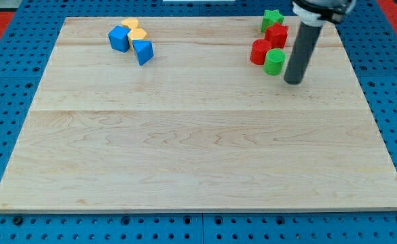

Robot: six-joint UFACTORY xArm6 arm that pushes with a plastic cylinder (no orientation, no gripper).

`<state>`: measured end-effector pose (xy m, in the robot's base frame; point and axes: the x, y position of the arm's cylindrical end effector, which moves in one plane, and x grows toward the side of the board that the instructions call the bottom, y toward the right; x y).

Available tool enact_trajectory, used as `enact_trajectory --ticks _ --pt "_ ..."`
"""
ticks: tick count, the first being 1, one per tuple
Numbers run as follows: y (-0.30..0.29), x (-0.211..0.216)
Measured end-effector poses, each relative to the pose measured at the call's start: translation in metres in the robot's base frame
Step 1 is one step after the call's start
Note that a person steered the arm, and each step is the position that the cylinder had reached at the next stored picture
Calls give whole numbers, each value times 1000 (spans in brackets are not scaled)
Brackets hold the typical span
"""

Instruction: Move the green circle to the bottom of the red star

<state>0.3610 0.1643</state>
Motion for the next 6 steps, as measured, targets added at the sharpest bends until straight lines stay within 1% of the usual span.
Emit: enact_trajectory --ticks 1,2,3,4,5,6 --pt "-1 -36" --pt "-15 -40" --pt "1 -44" --pt "12 2" --pt "-52 10" --pt "-95 -16"
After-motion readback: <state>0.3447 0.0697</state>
